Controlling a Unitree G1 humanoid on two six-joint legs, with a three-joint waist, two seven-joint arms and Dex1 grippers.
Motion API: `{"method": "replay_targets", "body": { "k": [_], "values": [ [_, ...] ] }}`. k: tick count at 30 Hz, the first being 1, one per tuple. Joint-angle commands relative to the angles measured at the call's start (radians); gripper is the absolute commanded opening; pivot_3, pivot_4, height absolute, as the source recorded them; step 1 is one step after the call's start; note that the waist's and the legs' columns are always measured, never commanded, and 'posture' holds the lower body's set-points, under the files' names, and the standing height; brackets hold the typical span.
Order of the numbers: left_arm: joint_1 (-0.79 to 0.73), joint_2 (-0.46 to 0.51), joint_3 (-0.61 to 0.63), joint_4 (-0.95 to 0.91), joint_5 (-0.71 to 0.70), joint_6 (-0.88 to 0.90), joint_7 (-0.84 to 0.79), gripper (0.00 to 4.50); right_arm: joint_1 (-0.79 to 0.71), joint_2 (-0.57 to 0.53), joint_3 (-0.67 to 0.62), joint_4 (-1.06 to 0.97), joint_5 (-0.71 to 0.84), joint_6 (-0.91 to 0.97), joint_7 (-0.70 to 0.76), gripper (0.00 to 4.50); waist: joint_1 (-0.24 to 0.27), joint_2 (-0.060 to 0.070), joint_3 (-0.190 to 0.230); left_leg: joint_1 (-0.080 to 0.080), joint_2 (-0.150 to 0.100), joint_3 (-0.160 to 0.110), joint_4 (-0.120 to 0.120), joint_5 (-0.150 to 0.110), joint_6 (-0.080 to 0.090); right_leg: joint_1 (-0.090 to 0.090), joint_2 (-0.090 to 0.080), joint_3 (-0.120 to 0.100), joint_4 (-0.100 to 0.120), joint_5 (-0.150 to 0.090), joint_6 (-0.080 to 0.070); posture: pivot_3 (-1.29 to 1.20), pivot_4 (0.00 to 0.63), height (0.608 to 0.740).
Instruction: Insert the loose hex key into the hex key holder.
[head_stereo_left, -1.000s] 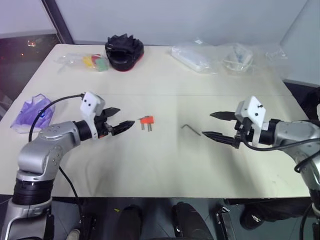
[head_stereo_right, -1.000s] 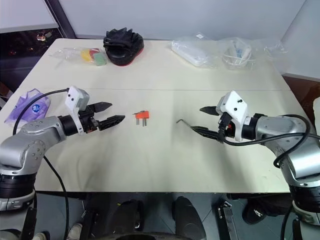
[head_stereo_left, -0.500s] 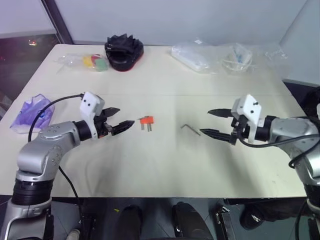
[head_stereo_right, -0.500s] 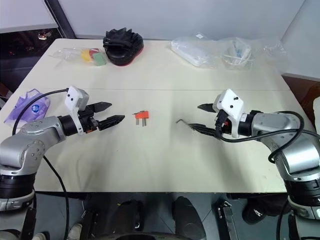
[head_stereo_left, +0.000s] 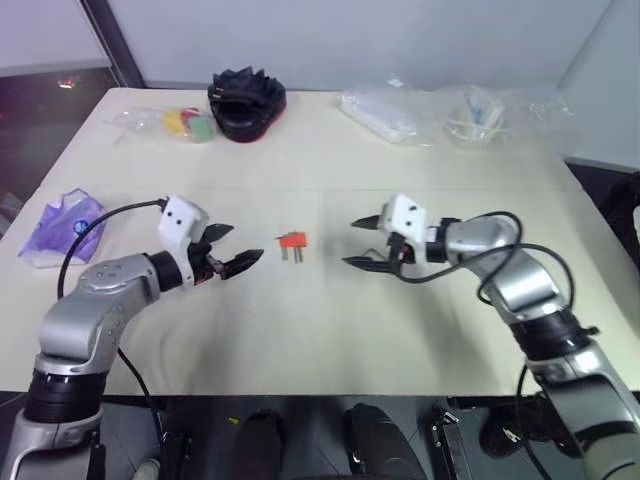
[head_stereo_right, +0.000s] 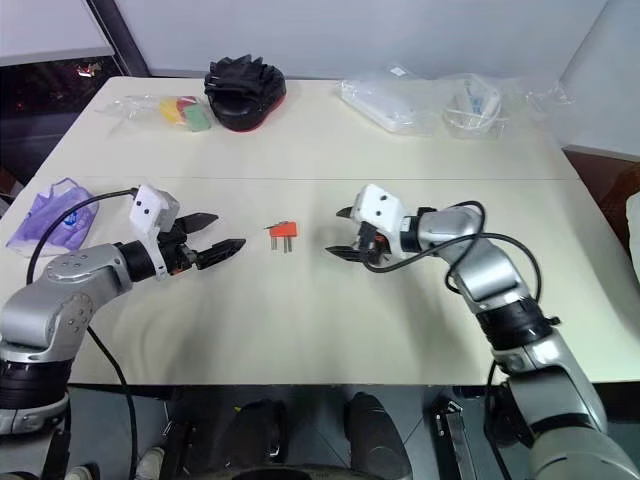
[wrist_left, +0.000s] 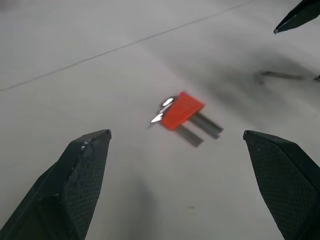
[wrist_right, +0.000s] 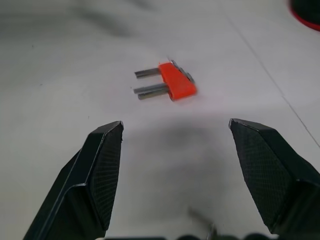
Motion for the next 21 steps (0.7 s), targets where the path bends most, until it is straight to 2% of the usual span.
{"method": "replay_targets", "body": {
  "k": [1, 7, 11, 21],
  "values": [
    [-0.001, -0.006, 0.016, -0.001, 0.024, -0.044, 0.015, 4.44, -0.080, 0.066, 0.029, 0.171, -0.070, -0.138, 0.003, 3.56, 0.001, 0.000, 0.000, 0.000, 0.000, 0.000, 0.000, 0.000, 0.000, 0.000, 0.000, 0.000, 0.000, 0.000, 0.000, 0.00, 0.150, 0.740],
    [0.018, -0.017, 0.029, -0.023, 0.030, -0.047, 0.031, 4.44, -0.212, 0.196, 0.038, 0.538, -0.164, -0.335, -0.056, 3.56, -0.002, 0.000, 0.000, 0.000, 0.001, 0.000, 0.000, 0.000, 0.000, -0.001, 0.000, 0.000, 0.001, 0.000, 0.000, 0.00, 0.150, 0.740],
    [0.029, -0.019, 0.035, -0.035, 0.029, -0.047, 0.038, 4.44, -0.267, 0.251, 0.038, 0.710, -0.209, -0.434, -0.084, 3.56, -0.002, 0.000, 0.000, 0.000, 0.001, 0.000, -0.001, 0.000, 0.000, -0.001, -0.001, 0.000, 0.001, 0.000, 0.000, 0.00, 0.150, 0.740],
    [0.051, -0.019, 0.048, -0.055, 0.031, -0.053, 0.063, 4.44, -0.334, 0.350, -0.009, 0.917, -0.231, -0.521, -0.109, 3.56, -0.028, 0.000, 0.000, 0.001, 0.001, -0.001, -0.001, 0.000, 0.000, -0.002, -0.001, -0.001, 0.005, 0.000, 0.000, 0.00, 0.150, 0.740]
  ]
}}
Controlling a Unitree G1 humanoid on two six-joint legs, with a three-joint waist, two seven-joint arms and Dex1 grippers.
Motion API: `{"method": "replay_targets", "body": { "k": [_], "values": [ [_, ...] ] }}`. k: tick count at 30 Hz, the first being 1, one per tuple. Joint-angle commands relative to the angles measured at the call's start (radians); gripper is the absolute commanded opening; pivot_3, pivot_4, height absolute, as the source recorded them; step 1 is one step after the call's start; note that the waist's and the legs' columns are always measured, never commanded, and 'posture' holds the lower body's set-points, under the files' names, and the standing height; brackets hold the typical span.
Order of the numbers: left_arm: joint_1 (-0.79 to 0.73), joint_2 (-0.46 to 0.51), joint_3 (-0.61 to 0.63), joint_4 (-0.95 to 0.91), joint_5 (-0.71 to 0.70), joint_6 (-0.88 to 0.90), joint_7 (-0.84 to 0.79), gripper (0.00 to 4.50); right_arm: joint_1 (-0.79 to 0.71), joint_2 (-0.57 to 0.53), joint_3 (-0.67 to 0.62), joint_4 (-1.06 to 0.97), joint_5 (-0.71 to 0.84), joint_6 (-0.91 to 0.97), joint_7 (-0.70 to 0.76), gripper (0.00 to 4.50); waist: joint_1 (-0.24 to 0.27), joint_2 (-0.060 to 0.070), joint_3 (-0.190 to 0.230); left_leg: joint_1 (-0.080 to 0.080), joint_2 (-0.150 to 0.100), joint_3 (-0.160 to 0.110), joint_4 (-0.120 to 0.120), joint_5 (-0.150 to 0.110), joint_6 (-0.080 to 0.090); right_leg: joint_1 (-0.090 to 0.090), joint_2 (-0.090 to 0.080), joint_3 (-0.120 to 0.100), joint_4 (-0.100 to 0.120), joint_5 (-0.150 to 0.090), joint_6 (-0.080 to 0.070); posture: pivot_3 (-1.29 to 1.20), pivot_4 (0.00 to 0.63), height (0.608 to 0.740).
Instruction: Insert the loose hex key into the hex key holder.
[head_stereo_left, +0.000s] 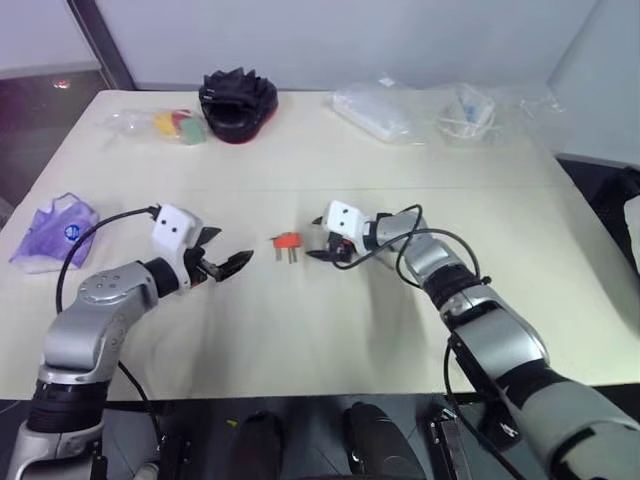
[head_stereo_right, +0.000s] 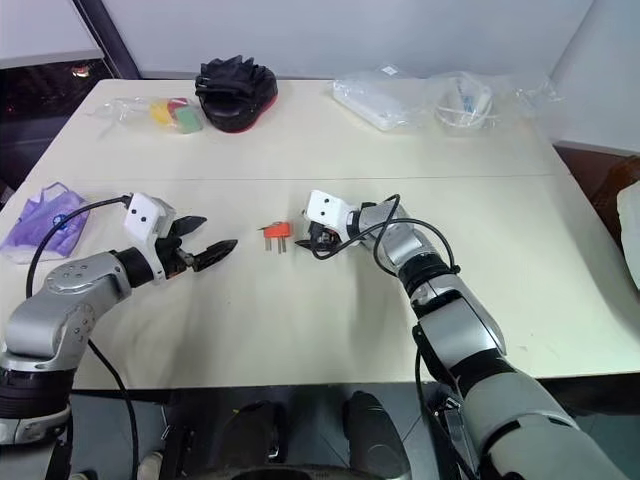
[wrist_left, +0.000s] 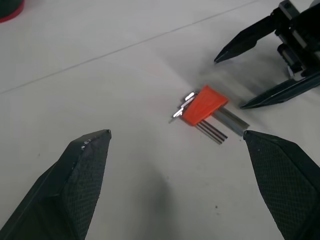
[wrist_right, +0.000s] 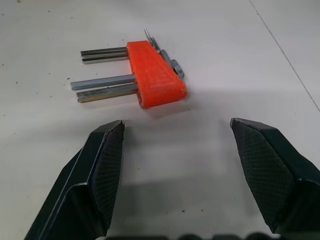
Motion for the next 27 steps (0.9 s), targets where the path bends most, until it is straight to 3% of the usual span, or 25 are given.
{"method": "replay_targets", "body": {
  "k": [1, 27],
  "values": [
    [0.004, 0.002, 0.029, -0.035, 0.005, -0.022, 0.012, 4.44, -0.033, 0.030, -0.034, 0.040, -0.001, -0.017, -0.001, 3.56, -0.002, 0.000, 0.000, 0.000, 0.000, 0.000, 0.000, 0.000, 0.000, 0.000, 0.000, 0.000, 0.000, 0.000, 0.000, 0.00, 0.150, 0.740],
    [0.081, -0.004, 0.087, -0.125, -0.008, 0.001, 0.083, 4.44, -0.075, 0.155, -0.086, 0.169, -0.059, -0.053, 0.001, 3.56, -0.004, 0.000, 0.000, 0.000, 0.000, 0.000, 0.000, 0.000, 0.000, -0.003, 0.000, 0.000, 0.006, 0.000, 0.000, 0.00, 0.150, 0.740]
  ]
}}
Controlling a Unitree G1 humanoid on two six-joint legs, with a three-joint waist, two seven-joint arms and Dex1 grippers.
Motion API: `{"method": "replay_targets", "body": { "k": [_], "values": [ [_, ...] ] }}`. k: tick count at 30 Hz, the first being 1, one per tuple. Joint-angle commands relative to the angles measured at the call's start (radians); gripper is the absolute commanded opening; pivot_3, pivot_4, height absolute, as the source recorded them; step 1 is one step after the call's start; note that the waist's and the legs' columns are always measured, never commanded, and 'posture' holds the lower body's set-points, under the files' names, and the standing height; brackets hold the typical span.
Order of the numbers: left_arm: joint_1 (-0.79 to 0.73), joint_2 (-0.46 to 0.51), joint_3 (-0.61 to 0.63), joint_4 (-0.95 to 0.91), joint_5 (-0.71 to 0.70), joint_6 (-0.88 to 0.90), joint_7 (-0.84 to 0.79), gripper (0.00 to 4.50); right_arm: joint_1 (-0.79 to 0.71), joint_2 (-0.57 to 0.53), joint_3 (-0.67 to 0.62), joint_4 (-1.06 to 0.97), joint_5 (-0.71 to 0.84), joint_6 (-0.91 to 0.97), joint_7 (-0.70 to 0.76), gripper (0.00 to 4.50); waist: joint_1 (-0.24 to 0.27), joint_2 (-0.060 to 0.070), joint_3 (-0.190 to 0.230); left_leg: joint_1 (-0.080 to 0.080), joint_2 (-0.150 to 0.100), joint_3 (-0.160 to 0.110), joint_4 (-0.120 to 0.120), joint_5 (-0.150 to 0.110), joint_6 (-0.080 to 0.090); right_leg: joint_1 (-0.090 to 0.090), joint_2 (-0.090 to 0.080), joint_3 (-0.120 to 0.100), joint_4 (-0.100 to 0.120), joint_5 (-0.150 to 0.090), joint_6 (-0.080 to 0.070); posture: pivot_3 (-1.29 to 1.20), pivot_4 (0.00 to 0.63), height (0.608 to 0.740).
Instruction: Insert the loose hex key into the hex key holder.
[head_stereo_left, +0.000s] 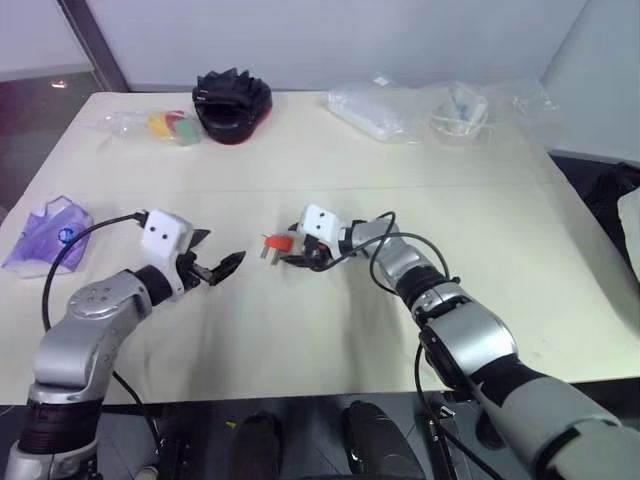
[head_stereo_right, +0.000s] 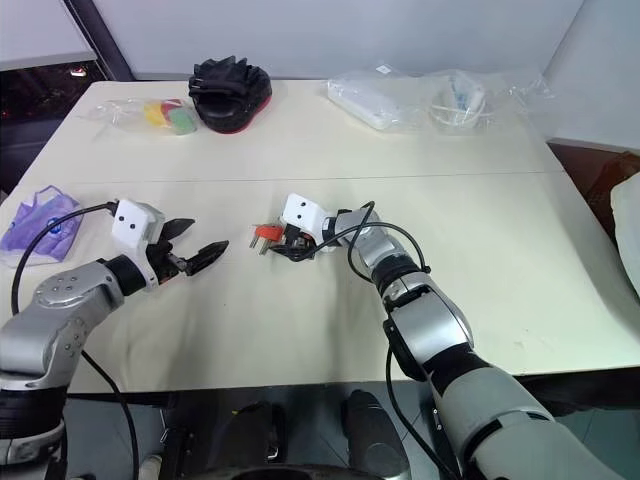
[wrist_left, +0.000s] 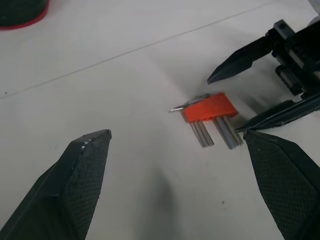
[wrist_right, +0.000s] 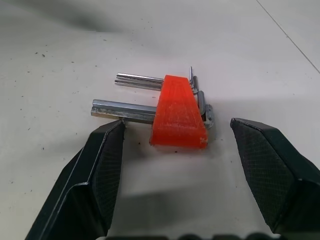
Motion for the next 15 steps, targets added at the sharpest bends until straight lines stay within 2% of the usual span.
{"method": "replay_targets", "body": {
  "k": [1, 4, 7, 8, 12, 15],
  "values": [
    [0.001, 0.005, 0.030, -0.050, -0.008, 0.001, 0.010, 4.44, -0.018, 0.015, -0.008, 0.012, -0.011, -0.009, 0.000, 3.56, 0.000, 0.000, 0.000, 0.000, 0.000, 0.000, 0.000, 0.000, 0.000, 0.000, 0.000, 0.000, 0.000, 0.000, 0.000, 0.00, 0.150, 0.740],
    [0.005, 0.001, 0.031, -0.058, -0.009, 0.004, 0.018, 4.50, -0.012, 0.014, -0.017, 0.023, -0.012, -0.004, -0.003, 2.69, 0.000, 0.000, 0.000, 0.000, 0.000, 0.000, 0.000, 0.000, 0.000, 0.000, 0.000, 0.000, 0.000, 0.000, 0.000, 0.00, 0.150, 0.740],
    [0.007, 0.000, 0.032, -0.065, -0.008, 0.005, 0.022, 4.50, 0.001, 0.012, -0.018, 0.035, -0.019, -0.002, -0.016, 1.11, 0.001, 0.000, 0.000, 0.000, 0.000, 0.000, 0.000, 0.000, 0.000, 0.000, 0.000, 0.000, 0.000, 0.000, 0.000, 0.00, 0.150, 0.740],
    [0.008, 0.000, 0.032, -0.067, -0.009, 0.006, 0.023, 4.50, 0.003, 0.012, -0.018, 0.036, -0.021, -0.005, -0.017, 0.99, 0.001, 0.000, 0.000, 0.000, 0.000, 0.000, 0.000, 0.000, 0.000, 0.000, 0.000, 0.000, 0.000, 0.000, 0.000, 0.00, 0.150, 0.740],
    [0.006, 0.001, 0.038, -0.064, -0.011, 0.008, 0.023, 4.50, 0.009, 0.010, -0.020, 0.038, -0.028, -0.003, -0.026, 0.99, 0.001, 0.000, 0.000, 0.000, 0.000, 0.000, 0.000, 0.000, 0.000, 0.000, 0.000, 0.000, 0.000, 0.000, 0.000, 0.00, 0.150, 0.740],
    [-0.012, 0.000, 0.030, -0.050, -0.017, 0.005, 0.011, 4.50, 0.026, -0.020, -0.002, -0.007, -0.061, -0.072, -0.072, 0.99, 0.002, 0.000, 0.000, 0.000, 0.000, 0.000, 0.000, 0.000, 0.000, 0.000, 0.000, 0.000, 0.000, 0.000, 0.000, 0.00, 0.150, 0.740]
  ]
}}
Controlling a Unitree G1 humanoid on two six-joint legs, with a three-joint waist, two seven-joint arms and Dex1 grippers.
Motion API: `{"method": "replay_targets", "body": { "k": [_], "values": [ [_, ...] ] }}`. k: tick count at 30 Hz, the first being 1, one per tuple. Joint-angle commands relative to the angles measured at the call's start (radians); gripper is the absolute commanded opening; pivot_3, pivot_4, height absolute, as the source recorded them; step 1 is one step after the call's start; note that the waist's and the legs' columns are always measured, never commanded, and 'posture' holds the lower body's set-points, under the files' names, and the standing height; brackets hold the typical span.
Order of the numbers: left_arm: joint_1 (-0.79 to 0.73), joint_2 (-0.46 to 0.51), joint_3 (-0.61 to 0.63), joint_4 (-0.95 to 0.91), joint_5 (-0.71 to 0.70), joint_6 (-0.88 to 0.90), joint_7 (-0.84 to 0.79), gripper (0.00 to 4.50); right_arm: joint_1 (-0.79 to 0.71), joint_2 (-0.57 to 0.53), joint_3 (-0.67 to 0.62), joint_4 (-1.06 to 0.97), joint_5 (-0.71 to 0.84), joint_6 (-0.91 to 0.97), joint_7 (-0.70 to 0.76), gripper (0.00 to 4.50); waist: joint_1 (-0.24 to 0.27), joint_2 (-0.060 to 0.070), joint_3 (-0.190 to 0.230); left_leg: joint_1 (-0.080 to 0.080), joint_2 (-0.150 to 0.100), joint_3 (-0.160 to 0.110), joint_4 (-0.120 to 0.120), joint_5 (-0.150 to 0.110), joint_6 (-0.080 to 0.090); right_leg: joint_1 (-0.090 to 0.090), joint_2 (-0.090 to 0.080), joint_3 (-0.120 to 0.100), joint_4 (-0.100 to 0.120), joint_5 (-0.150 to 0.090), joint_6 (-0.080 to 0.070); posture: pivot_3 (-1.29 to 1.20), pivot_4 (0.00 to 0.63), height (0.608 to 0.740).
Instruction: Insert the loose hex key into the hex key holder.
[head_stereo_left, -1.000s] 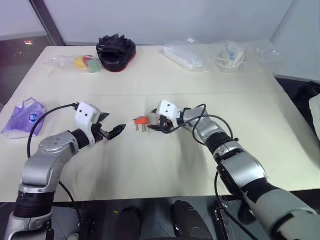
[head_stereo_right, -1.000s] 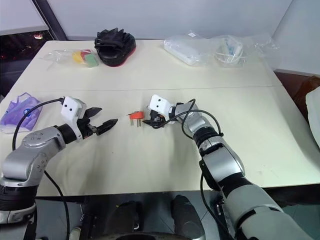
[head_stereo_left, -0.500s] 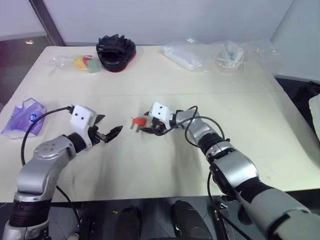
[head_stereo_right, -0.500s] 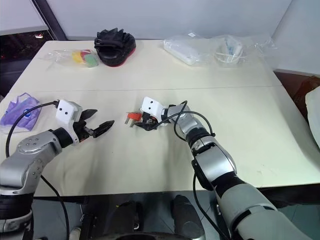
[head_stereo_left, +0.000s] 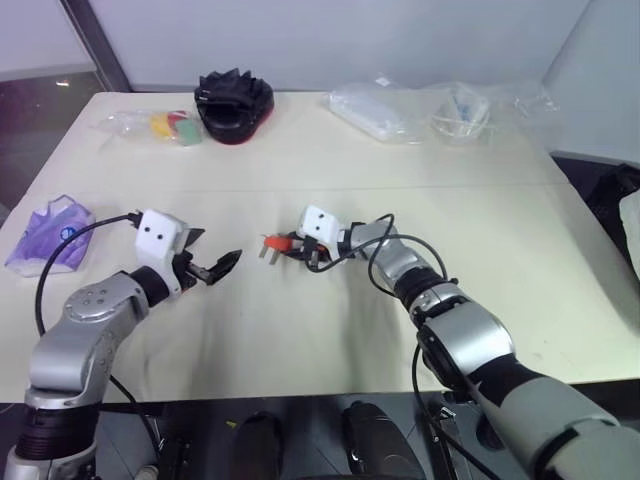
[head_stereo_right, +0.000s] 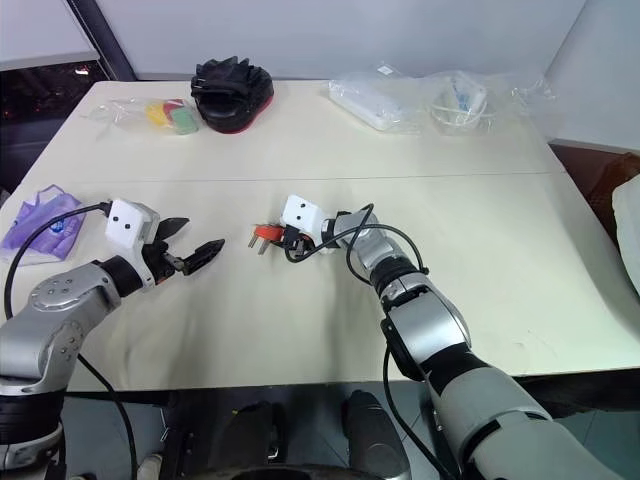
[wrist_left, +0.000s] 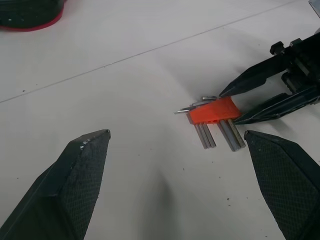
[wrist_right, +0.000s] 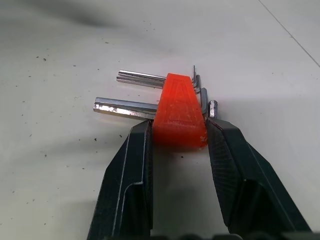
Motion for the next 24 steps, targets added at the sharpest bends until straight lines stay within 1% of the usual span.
{"method": "replay_targets", "body": {
  "k": [1, 6, 8, 11, 13, 16, 19, 24],
  "values": [
    [-0.036, 0.002, 0.018, -0.011, -0.020, -0.009, -0.014, 4.50, 0.027, -0.045, 0.024, -0.050, -0.052, -0.082, -0.070, 0.99, 0.004, 0.000, 0.000, 0.000, 0.000, 0.000, 0.000, 0.000, 0.000, 0.000, 0.000, 0.000, 0.000, 0.000, 0.000, 0.00, 0.150, 0.740],
    [-0.125, -0.020, -0.007, 0.039, -0.069, -0.003, -0.068, 4.50, 0.065, -0.168, 0.067, -0.206, -0.176, -0.240, -0.281, 0.99, 0.014, 0.000, 0.000, -0.001, -0.002, 0.000, 0.001, 0.000, -0.001, 0.000, -0.002, -0.001, 0.000, 0.000, 0.000, 0.00, 0.150, 0.740],
    [-0.155, -0.025, -0.024, 0.060, -0.079, -0.011, -0.103, 4.50, 0.085, -0.218, 0.083, -0.274, -0.228, -0.297, -0.358, 0.99, 0.010, 0.000, 0.000, -0.001, -0.003, 0.000, 0.001, 0.000, -0.001, 0.000, -0.003, 0.000, 0.000, 0.000, 0.000, 0.00, 0.150, 0.740],
    [-0.209, -0.033, -0.051, 0.105, -0.091, -0.022, -0.156, 4.50, 0.134, -0.307, 0.094, -0.432, -0.324, -0.361, -0.478, 0.99, 0.002, 0.000, 0.000, -0.001, -0.004, 0.000, 0.000, 0.000, -0.001, -0.001, -0.001, 0.000, -0.001, 0.000, 0.000, 0.00, 0.150, 0.740],
    [-0.255, -0.045, -0.062, 0.139, -0.103, -0.030, -0.191, 4.50, 0.170, -0.371, 0.096, -0.557, -0.389, -0.391, -0.534, 0.99, 0.002, 0.000, 0.000, -0.001, -0.003, 0.001, 0.000, 0.000, -0.001, -0.001, 0.000, 0.000, 0.000, 0.000, 0.000, 0.00, 0.150, 0.740],
    [-0.321, -0.061, -0.073, 0.194, -0.131, -0.037, -0.251, 4.50, 0.224, -0.446, 0.083, -0.724, -0.442, -0.425, -0.571, 0.99, 0.003, 0.000, 0.000, -0.001, -0.003, 0.001, 0.000, 0.000, -0.001, -0.002, 0.001, 0.001, 0.000, 0.000, 0.000, 0.00, 0.150, 0.740],
    [-0.384, -0.073, -0.087, 0.237, -0.151, -0.044, -0.311, 4.50, 0.268, -0.505, 0.061, -0.859, -0.458, -0.447, -0.586, 0.99, 0.004, 0.000, 0.000, -0.001, -0.003, 0.001, 0.000, 0.000, -0.001, -0.001, 0.001, 0.001, 0.000, 0.000, 0.000, 0.00, 0.150, 0.740],
    [-0.488, -0.095, -0.112, 0.308, -0.194, -0.021, -0.412, 4.50, 0.294, -0.571, 0.037, -1.000, -0.441, -0.486, -0.581, 0.99, 0.007, 0.000, 0.000, -0.001, -0.003, 0.001, 0.001, 0.000, -0.001, -0.001, 0.001, 0.001, 0.000, 0.000, 0.000, 0.00, 0.150, 0.740]
  ]
}}
